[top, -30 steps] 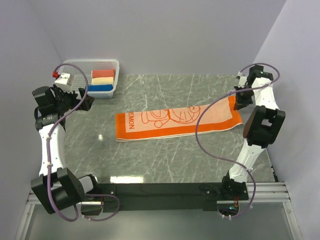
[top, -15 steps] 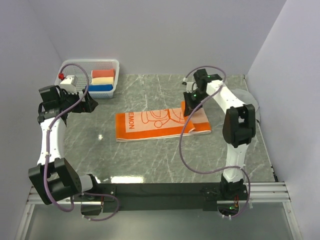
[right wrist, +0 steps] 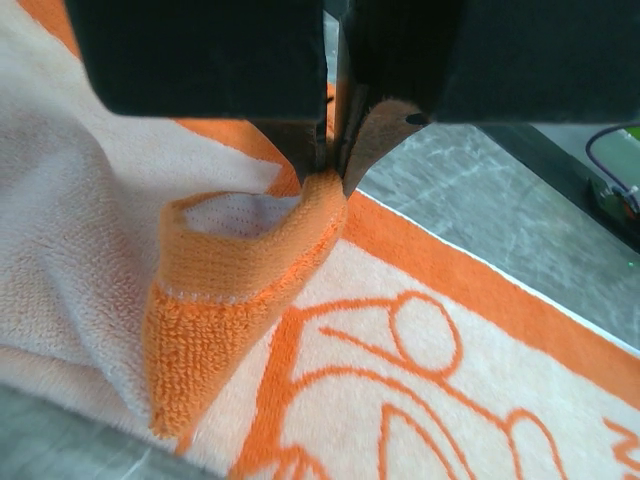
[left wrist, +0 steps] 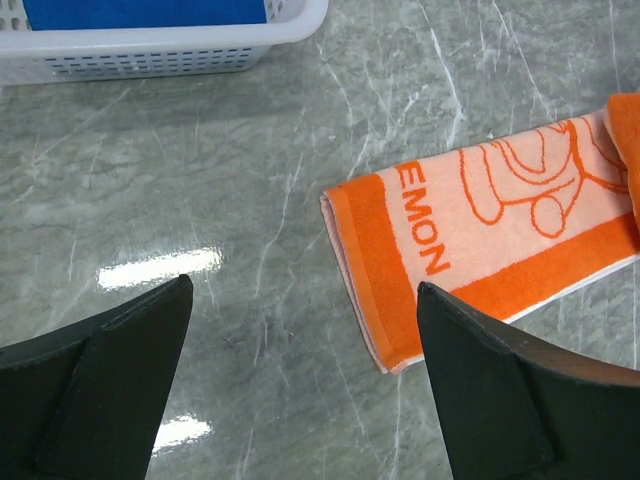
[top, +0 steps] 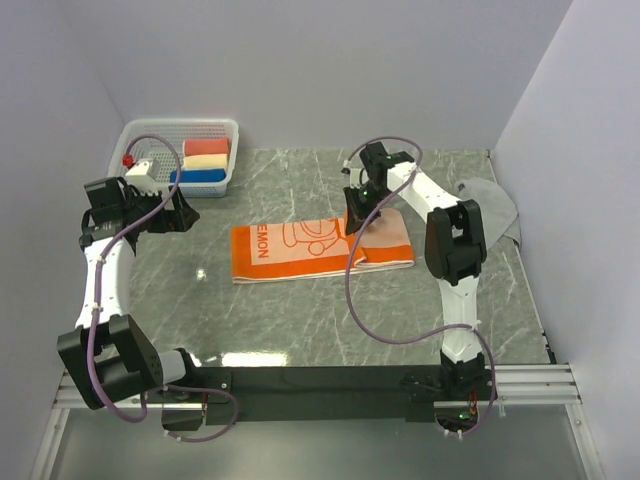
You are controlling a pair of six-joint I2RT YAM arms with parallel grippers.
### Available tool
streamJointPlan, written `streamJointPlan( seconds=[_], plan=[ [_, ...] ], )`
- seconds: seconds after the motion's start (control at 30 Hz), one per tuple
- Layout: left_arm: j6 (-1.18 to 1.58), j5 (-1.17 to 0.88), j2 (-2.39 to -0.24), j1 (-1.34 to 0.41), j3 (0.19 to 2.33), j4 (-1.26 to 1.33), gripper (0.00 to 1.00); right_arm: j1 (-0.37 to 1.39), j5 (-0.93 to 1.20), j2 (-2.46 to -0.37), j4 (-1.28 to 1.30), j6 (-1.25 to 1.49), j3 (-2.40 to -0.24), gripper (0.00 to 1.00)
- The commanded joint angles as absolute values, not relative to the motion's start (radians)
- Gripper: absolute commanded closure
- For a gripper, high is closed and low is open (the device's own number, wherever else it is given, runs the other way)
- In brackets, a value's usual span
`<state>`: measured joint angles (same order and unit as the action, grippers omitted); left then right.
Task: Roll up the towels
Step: Fold the towel
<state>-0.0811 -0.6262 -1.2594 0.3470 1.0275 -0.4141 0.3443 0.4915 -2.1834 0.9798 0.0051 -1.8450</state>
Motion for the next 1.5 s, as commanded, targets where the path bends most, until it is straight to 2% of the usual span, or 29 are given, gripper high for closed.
streamJointPlan(
  seconds=[0.0, 0.7, 0.73, 0.8, 0.83, 0.87, 0.9, 0.93, 1.0, 1.03, 1.1, 1.17, 1.3, 1.33, 1.47],
  plan=[
    [-0.058, -0.623, -1.243, 0.341, 1.02, -0.39, 0.0, 0.345, 0.512, -2.184, 0.962, 0.031, -1.922, 1.0],
    [-0.071, -0.618, -1.23, 0.308, 0.989, -0.356, 0.01, 0.4, 0.529, -2.212, 0.965, 0.02, -1.881, 1.0],
    [-0.074, -0.612, -1.226, 0.296, 0.988, -0.356, 0.01, 0.405, 0.532, -2.22, 0.968, 0.015, -1.887, 0.96],
    [-0.081, -0.598, -1.229, 0.275, 0.982, -0.371, 0.01, 0.408, 0.543, -2.23, 0.991, 0.011, -1.902, 0.77],
    [-0.081, -0.592, -1.232, 0.247, 0.98, -0.38, 0.01, 0.408, 0.548, -2.223, 0.997, 0.009, -1.914, 0.54],
    [-0.081, -0.594, -1.233, 0.235, 0.973, -0.385, 0.01, 0.405, 0.539, -2.209, 0.997, 0.009, -1.917, 0.46],
    [-0.069, -0.594, -1.233, 0.224, 0.965, -0.384, 0.09, 0.405, 0.534, -2.194, 1.003, -0.02, -1.922, 0.37],
    [-0.058, -0.589, -1.227, 0.2, 0.945, -0.376, 0.12, 0.394, 0.529, -2.16, 1.009, -0.035, -1.939, 0.36],
    [-0.04, -0.589, -1.221, 0.172, 0.922, -0.362, 0.19, 0.37, 0.526, -2.129, 1.029, -0.051, -1.962, 0.36],
    [-0.031, -0.586, -1.22, 0.14, 0.916, -0.356, 0.27, 0.358, 0.523, -2.109, 1.04, -0.064, -1.988, 0.36],
    [-0.017, -0.565, -1.223, 0.1, 0.899, -0.351, 0.36, 0.309, 0.493, -2.103, 1.072, -0.084, -2.012, 0.39],
    [-0.006, -0.558, -1.247, 0.045, 0.89, -0.348, 0.48, 0.269, 0.457, -2.108, 1.083, -0.112, -2.025, 0.48],
    [0.069, -0.528, -1.33, -0.023, 0.893, -0.333, 0.61, 0.186, 0.385, -2.14, 1.072, -0.141, -1.999, 0.64],
    [0.083, -0.503, -1.369, -0.047, 0.906, -0.333, 0.67, 0.167, 0.355, -2.157, 1.066, -0.149, -1.981, 0.71],
    [0.1, -0.465, -1.491, -0.095, 0.959, -0.353, 0.84, 0.156, 0.316, -2.177, 1.013, -0.163, -1.886, 0.77]
  ],
)
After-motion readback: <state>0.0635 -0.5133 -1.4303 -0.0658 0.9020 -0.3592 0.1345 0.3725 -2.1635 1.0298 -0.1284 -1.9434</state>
